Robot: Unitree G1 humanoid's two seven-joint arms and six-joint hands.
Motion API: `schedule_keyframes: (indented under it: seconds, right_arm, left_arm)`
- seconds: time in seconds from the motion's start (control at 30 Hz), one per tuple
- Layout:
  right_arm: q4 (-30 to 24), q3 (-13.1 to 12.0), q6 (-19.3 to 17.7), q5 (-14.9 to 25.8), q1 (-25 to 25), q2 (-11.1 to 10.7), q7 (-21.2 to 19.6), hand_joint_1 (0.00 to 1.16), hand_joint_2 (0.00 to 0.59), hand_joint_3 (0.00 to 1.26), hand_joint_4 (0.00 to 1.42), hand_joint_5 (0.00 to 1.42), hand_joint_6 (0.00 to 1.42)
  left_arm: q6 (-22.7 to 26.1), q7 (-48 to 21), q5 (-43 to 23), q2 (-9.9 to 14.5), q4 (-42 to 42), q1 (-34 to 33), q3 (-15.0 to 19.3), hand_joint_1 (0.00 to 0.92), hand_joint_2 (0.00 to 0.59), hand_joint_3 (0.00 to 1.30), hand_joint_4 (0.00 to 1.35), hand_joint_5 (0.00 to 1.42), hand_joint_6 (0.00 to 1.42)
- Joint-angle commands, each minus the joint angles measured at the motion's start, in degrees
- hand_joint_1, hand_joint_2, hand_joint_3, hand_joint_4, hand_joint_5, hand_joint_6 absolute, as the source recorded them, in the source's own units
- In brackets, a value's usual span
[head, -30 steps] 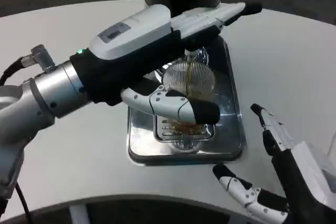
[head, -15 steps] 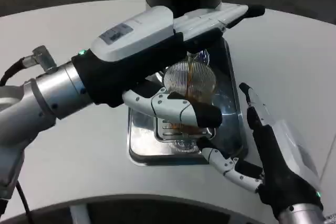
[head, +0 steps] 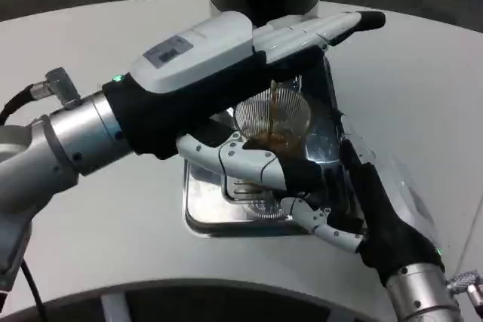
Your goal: Grasp the cup under the faucet to collect the drink, then remove the cup.
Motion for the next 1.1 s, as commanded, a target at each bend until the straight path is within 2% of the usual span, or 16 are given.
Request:
schedule_keyframes:
  seconds: [0.03,0.3,0.67,1.1]
  right_arm:
    - [2.84,-0.11,-2.35,2.68,-1.68,-1.09,-1.21,0.58,0.231,0.0,0.0,0.0,0.0]
    - [6.52,-0.59,-5.32,6.97,-4.06,-1.3,-3.49,0.63,0.215,0.0,0.0,0.0,0.0]
    - [11.55,0.77,-6.42,7.94,-8.4,0.03,-6.39,0.64,0.216,0.0,0.0,0.0,0.0]
    - [19.34,1.2,-8.09,10.22,-13.48,1.08,-8.46,0.66,0.21,0.0,0.0,0.0,0.0]
  left_arm:
    - [0.27,-0.94,0.15,0.95,-1.79,1.62,-1.15,0.0,0.112,0.0,0.0,0.05,0.04]
    - [0.87,-1.08,0.27,1.31,-2.88,2.07,-1.32,0.0,0.116,0.0,0.0,0.04,0.04]
    - [2.17,-0.97,0.1,2.17,-4.16,2.84,-0.79,0.0,0.117,0.0,0.0,0.04,0.04]
    - [2.46,-0.92,-0.32,3.15,-4.24,3.17,-0.14,0.0,0.117,0.0,0.0,0.04,0.04]
